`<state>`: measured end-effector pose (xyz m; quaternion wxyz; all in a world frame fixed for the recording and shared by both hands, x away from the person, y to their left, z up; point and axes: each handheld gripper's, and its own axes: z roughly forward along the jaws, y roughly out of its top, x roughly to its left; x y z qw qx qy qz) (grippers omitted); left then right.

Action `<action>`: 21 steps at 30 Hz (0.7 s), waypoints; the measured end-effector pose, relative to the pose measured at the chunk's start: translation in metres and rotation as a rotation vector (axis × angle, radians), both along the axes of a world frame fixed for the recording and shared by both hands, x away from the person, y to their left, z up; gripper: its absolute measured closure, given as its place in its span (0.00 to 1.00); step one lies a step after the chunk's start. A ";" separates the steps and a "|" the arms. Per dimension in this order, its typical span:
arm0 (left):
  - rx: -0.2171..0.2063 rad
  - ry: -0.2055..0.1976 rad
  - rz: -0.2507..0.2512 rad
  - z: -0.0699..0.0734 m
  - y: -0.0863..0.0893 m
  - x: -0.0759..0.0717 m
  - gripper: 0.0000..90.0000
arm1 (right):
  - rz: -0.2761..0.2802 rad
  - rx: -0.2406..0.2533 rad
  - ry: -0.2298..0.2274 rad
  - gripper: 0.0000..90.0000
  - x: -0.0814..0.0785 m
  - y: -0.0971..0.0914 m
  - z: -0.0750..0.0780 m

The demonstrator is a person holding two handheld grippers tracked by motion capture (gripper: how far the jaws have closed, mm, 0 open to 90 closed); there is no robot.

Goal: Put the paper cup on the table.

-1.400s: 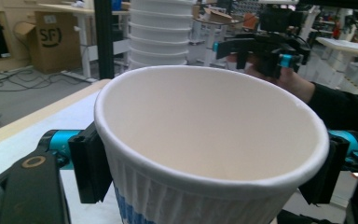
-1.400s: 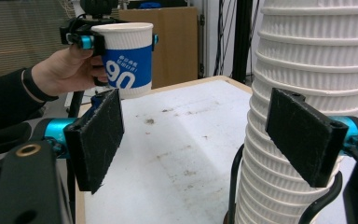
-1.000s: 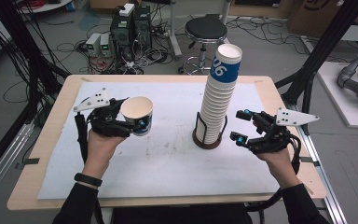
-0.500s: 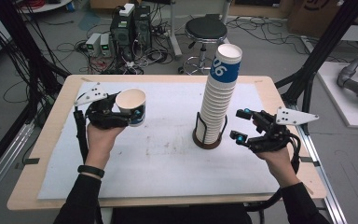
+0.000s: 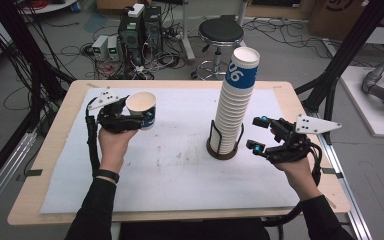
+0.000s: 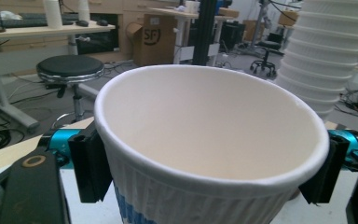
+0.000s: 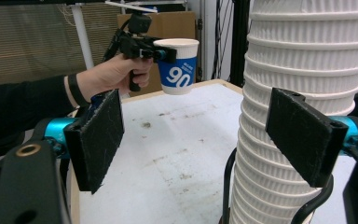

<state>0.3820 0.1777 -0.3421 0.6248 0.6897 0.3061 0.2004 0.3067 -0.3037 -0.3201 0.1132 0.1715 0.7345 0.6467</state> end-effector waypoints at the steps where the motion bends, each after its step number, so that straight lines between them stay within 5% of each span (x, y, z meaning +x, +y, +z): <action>1: -0.002 0.005 0.011 -0.002 0.000 0.001 0.23 | -0.002 0.001 -0.002 0.22 0.000 0.000 0.000; 21: 0.019 0.076 0.057 -0.029 -0.003 0.025 0.23 | 0.001 0.000 -0.005 0.22 -0.001 0.000 0.000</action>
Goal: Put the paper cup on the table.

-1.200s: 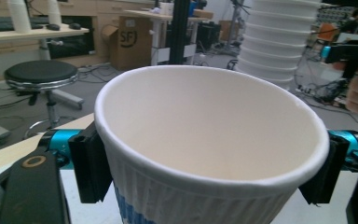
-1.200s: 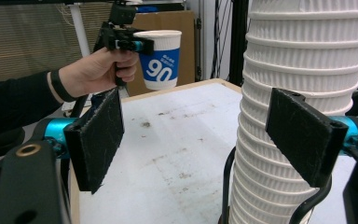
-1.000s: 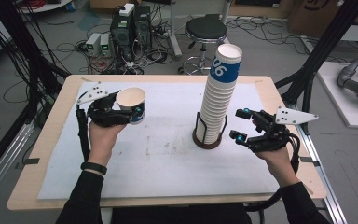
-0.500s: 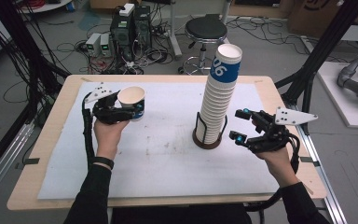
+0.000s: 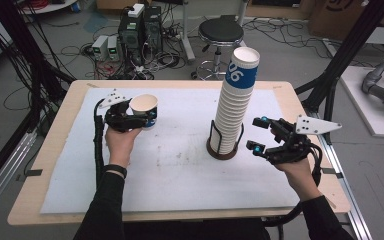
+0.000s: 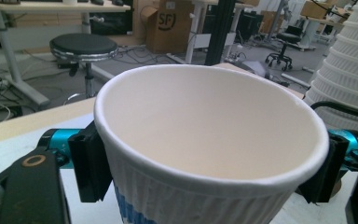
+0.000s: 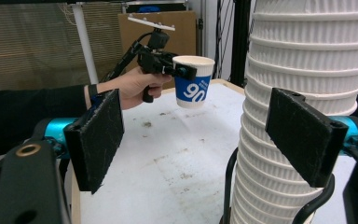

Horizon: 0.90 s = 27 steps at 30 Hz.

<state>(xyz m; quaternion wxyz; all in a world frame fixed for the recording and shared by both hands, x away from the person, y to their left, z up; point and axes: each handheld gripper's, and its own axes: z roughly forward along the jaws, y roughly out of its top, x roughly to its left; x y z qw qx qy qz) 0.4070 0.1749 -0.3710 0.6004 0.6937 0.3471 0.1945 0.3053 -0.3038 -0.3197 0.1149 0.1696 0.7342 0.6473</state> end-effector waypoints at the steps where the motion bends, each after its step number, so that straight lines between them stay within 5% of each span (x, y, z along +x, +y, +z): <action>1: -0.008 -0.016 0.011 -0.003 0.000 -0.001 0.24 | 0.001 0.000 0.000 0.22 0.000 0.000 0.000; 15: -0.012 0.015 0.074 -0.042 0.008 0.004 0.24 | 0.003 -0.009 0.008 0.22 0.000 0.002 -0.001; 27: 0.027 0.015 0.116 -0.057 0.008 0.015 0.24 | 0.003 -0.014 0.003 0.22 0.000 0.001 -0.002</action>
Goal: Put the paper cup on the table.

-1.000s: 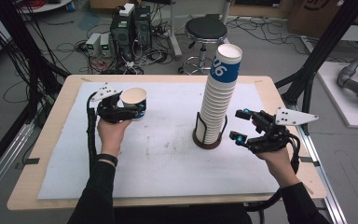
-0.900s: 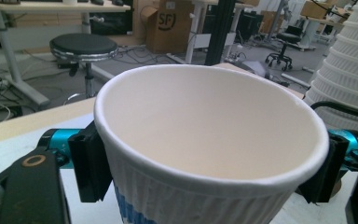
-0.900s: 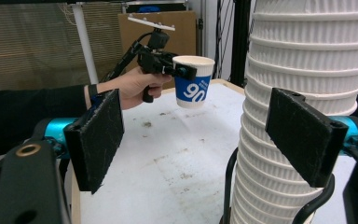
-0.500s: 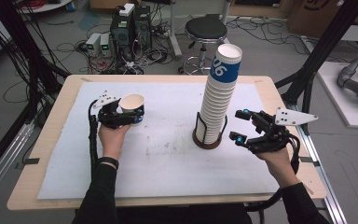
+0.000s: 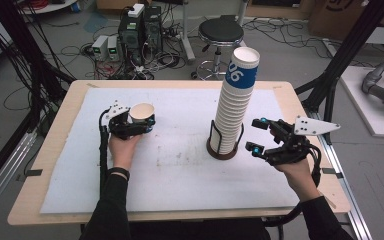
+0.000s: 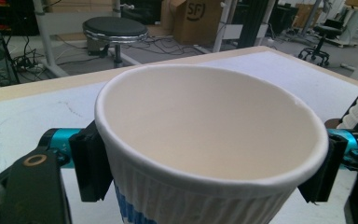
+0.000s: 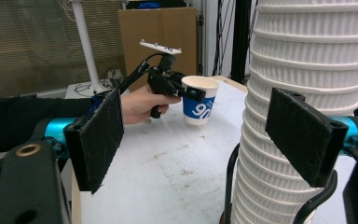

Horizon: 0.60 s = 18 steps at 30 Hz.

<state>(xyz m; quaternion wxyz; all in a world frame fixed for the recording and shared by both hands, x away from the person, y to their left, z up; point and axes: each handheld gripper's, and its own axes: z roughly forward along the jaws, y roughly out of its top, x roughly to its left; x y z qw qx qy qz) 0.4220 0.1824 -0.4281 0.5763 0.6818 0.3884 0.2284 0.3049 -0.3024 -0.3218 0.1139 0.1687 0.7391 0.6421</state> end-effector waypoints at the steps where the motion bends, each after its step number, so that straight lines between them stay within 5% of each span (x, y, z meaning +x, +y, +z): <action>1: 0.000 0.000 0.003 -0.001 0.000 0.001 0.24 | 0.000 -0.001 0.000 0.22 0.000 0.000 0.000; 18: 0.035 0.042 0.010 -0.013 0.000 0.007 0.22 | -0.004 -0.003 -0.003 0.22 0.001 0.000 -0.001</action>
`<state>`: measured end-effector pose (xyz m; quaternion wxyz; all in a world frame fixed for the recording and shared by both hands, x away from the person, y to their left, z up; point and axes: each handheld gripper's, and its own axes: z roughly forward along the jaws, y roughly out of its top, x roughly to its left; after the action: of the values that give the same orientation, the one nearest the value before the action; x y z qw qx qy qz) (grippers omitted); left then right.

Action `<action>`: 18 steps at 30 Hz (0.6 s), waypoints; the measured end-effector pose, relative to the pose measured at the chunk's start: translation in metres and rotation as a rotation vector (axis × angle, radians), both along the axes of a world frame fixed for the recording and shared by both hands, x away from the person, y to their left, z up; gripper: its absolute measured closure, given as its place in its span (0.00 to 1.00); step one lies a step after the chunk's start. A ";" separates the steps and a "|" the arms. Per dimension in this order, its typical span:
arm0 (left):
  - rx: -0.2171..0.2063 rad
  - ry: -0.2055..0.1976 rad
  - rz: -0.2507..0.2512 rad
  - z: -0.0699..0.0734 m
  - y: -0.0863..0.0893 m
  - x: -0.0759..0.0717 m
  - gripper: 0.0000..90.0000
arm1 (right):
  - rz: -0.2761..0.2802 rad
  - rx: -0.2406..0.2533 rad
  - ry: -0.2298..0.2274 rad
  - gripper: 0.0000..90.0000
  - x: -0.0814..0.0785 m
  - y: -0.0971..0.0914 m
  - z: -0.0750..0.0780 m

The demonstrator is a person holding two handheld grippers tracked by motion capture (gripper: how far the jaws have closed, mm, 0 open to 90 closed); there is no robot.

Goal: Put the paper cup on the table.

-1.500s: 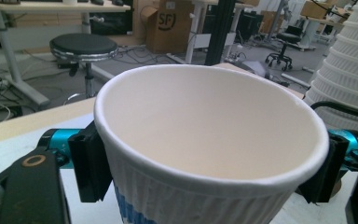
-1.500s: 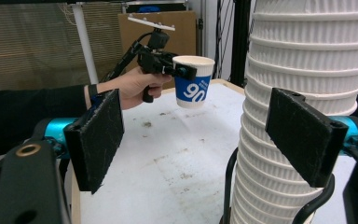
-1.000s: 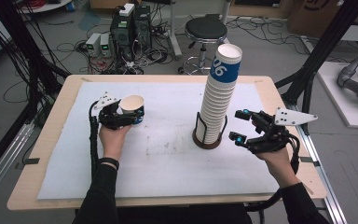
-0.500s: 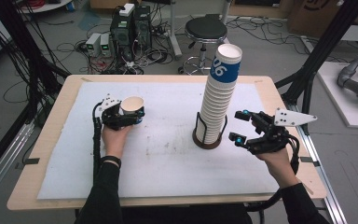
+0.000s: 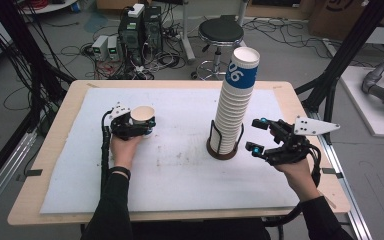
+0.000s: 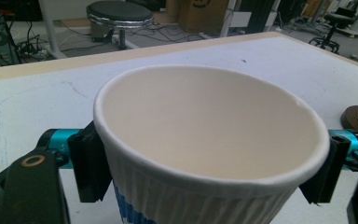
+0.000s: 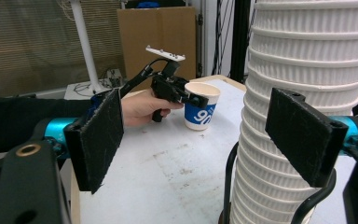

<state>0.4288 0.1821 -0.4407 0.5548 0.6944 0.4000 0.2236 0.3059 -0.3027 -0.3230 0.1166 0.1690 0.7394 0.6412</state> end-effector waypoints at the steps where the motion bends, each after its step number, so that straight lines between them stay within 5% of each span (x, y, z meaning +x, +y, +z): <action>1: -0.001 -0.001 0.001 0.000 0.000 0.000 0.22 | 0.001 -0.002 0.006 0.22 0.000 0.000 0.000; 18: 0.042 0.034 0.006 0.000 0.000 -0.006 0.18 | 0.004 -0.001 0.001 0.22 0.000 0.002 0.000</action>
<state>0.4225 0.1816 -0.4409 0.5327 0.7085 0.4064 0.2218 0.3057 -0.3009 -0.3230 0.1153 0.1677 0.7399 0.6412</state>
